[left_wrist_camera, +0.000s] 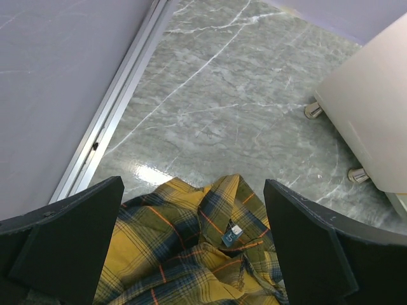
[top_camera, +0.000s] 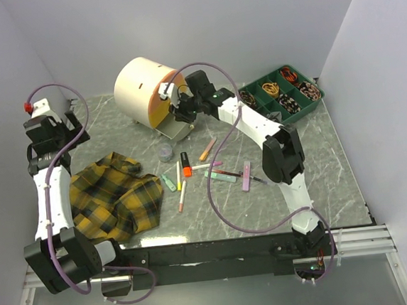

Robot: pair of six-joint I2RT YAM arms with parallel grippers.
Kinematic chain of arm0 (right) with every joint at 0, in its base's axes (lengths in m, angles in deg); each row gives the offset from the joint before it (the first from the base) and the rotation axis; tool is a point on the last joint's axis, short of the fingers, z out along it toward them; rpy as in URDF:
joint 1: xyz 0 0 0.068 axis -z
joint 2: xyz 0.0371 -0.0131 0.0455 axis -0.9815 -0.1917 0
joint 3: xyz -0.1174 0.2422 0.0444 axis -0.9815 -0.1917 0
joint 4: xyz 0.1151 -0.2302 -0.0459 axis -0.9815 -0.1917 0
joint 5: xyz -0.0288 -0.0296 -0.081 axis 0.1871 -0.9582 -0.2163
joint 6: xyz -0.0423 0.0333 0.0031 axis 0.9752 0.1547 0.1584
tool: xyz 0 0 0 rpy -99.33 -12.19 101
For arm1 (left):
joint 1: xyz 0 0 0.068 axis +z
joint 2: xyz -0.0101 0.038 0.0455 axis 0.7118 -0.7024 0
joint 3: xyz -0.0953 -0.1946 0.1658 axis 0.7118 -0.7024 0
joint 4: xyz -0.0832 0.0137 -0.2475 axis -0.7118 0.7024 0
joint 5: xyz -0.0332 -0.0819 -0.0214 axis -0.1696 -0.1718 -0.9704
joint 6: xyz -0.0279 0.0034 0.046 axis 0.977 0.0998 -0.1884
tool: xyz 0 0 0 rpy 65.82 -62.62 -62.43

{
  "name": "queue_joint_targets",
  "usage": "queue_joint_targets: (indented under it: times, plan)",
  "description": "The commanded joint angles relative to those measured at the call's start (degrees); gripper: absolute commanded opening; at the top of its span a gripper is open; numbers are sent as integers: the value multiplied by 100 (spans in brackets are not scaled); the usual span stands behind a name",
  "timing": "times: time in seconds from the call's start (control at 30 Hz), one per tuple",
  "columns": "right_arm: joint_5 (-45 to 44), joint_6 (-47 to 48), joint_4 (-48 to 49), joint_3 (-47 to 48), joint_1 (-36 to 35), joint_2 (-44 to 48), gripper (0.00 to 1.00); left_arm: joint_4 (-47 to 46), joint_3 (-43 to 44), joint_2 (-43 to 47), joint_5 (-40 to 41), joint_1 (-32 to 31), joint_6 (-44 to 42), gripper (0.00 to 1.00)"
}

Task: Sort the stationery into containers
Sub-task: Place the stationery in the drawer, then pick up the stationery from the center of the board.

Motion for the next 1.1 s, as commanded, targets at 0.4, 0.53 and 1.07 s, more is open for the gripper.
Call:
queue_joint_targets:
  times: [0.4, 0.53, 1.07]
  plan:
    - [-362, -1100, 1040, -310, 55, 456, 67, -71, 638, -106, -347, 34, 17, 99]
    - [-124, -1804, 1532, -1758, -15, 1477, 66, -88, 603, -80, -374, 25, 52, 99]
    - [-1107, -4308, 1445, -3161, -1737, 1288, 65, 26, 207, -53, 444, 34, 62, 100]
